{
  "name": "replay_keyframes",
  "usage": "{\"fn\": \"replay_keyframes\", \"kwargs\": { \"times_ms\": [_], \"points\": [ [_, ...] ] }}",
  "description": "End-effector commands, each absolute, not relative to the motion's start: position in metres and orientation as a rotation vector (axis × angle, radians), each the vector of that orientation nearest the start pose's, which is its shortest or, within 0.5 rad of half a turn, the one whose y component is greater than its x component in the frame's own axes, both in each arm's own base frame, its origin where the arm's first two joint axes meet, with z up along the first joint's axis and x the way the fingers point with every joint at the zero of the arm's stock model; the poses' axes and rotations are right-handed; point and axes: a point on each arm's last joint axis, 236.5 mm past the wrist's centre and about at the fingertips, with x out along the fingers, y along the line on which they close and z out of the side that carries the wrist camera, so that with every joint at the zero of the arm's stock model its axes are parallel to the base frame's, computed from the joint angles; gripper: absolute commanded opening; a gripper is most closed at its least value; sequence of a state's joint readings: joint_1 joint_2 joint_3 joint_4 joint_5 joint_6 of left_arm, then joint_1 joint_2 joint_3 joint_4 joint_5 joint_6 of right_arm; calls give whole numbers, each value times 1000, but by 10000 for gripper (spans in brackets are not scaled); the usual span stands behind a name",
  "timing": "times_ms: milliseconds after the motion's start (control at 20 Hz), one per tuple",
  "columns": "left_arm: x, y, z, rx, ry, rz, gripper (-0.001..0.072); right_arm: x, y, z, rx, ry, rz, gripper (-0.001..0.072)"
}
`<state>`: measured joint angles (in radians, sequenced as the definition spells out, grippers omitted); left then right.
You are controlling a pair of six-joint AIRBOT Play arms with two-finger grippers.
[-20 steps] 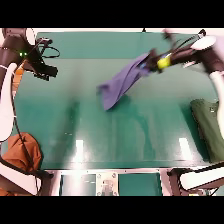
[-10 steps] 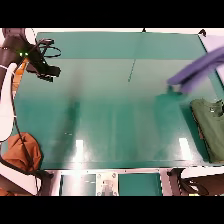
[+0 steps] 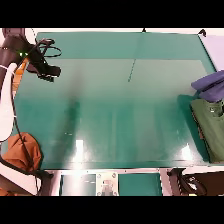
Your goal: Fold the shirts.
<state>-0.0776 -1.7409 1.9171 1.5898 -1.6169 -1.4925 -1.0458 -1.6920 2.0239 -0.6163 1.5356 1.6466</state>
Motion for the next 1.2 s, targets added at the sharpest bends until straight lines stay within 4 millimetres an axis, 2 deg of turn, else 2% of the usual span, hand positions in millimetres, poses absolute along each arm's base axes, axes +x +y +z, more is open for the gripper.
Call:
{"fn": "replay_keyframes", "kwargs": {
  "times_ms": [0,150,300,400,550,700,800,850,900,950,1000,1050,1100,1150],
  "points": [
    [456,-31,46,133,1445,-104,27,358,-308,194,1119,724,-221,15],
    [455,-31,45,134,1450,-105,28,295,-325,191,1100,807,-477,14],
    [454,-31,45,133,1456,-105,28,232,-327,176,1080,965,-675,14],
    [453,-31,45,134,1460,-105,28,210,-325,168,1086,997,-767,14],
    [453,-31,45,134,1459,-105,28,188,-308,133,1136,1113,-788,15],
    [453,-31,45,134,1459,-105,28,145,-293,84,1170,1309,-894,15],
    [453,-31,45,133,1459,-105,28,125,-280,57,1200,1422,-927,17],
    [454,-31,45,133,1453,-105,28,114,-274,45,1209,1478,-946,71],
    [455,-31,45,133,1452,-105,28,107,-270,35,1216,1519,-955,209],
    [455,-31,45,133,1451,-105,28,102,-267,25,1221,1547,-960,450],
    [455,-31,45,133,1451,-105,28,101,-266,20,1227,1557,-957,552],
    [455,-31,45,133,1451,-105,27,107,-264,18,1245,1550,-941,552],
    [455,-31,45,133,1449,-105,28,120,-263,19,1266,1512,-913,552],
    [456,-31,46,132,1444,-106,28,143,-264,22,1266,1450,-858,547]
  ]
}}
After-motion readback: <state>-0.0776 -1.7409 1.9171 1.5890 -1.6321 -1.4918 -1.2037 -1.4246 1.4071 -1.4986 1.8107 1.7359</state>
